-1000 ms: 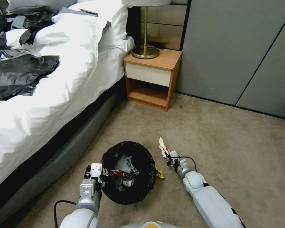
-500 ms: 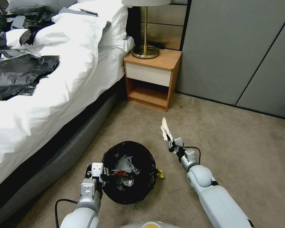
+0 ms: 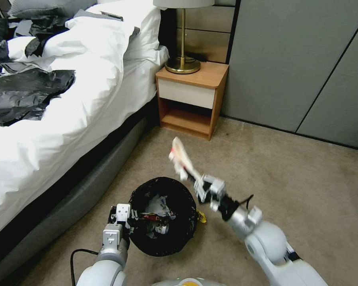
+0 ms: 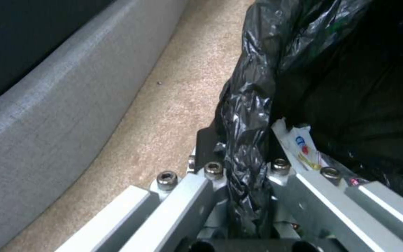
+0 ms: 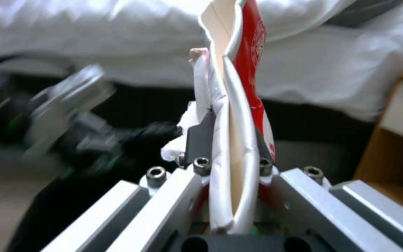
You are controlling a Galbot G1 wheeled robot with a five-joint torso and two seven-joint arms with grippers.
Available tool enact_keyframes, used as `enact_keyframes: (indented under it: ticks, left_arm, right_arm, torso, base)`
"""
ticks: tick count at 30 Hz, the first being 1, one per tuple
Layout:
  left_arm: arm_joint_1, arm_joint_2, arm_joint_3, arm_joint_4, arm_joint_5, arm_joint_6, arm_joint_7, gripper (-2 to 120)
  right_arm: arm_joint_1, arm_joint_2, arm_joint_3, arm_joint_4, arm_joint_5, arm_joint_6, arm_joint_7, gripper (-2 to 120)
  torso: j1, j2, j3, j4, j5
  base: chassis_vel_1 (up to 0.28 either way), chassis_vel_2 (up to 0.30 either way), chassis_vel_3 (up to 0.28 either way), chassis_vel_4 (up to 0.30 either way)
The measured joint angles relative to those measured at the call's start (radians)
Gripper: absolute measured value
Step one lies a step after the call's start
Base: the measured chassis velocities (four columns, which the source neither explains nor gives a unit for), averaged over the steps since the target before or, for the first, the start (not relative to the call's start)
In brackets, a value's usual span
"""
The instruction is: Pick up the trash bin, then pick up the garbage from the floor and place it into the trash bin.
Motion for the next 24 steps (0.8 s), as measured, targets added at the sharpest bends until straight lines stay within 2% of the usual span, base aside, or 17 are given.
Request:
enact_keyframes:
  ticks: [7, 18, 21, 23, 24]
  left_arm:
    - [-0.009, -0.001, 0.005, 0.003, -0.001, 0.001, 0.0, 0]
    - [-0.008, -0.003, 0.011, 0.002, 0.0, 0.002, 0.0, 0]
    - [-0.007, -0.004, 0.014, 0.0, 0.001, 0.002, 0.0, 0]
    - [-0.003, -0.006, 0.016, 0.0, 0.003, 0.001, 0.0, 0]
    - [-0.003, -0.006, 0.016, 0.0, 0.003, 0.001, 0.0, 0]
  right_arm:
    - [-0.04, -0.031, -0.039, -0.054, -0.06, 0.026, -0.004, 0]
    - [-0.025, 0.028, -0.079, -0.152, -0.11, 0.031, -0.002, 0]
    - [-0.017, 0.038, -0.083, -0.156, -0.113, 0.028, 0.001, 6]
    - [-0.006, 0.046, -0.087, -0.159, -0.113, 0.02, 0.006, 18]
    - [-0.006, 0.046, -0.087, -0.159, -0.113, 0.02, 0.006, 18]
  torso:
    - [0.0, 0.0, 0.0, 0.0, 0.0002]
    - [0.0, 0.0, 0.0, 0.0001, 0.0001]
    - [0.0, 0.0, 0.0, 0.0001, 0.0001]
    - [0.0, 0.0, 0.0, 0.0001, 0.0001]
    - [0.0, 0.0, 0.0, 0.0001, 0.0001]
  base:
    - [0.0, 0.0, 0.0, 0.0]
    - [0.0, 0.0, 0.0, 0.0]
    - [0.0, 0.0, 0.0, 0.0]
    - [0.0, 0.0, 0.0, 0.0]
    - [0.0, 0.0, 0.0, 0.0]
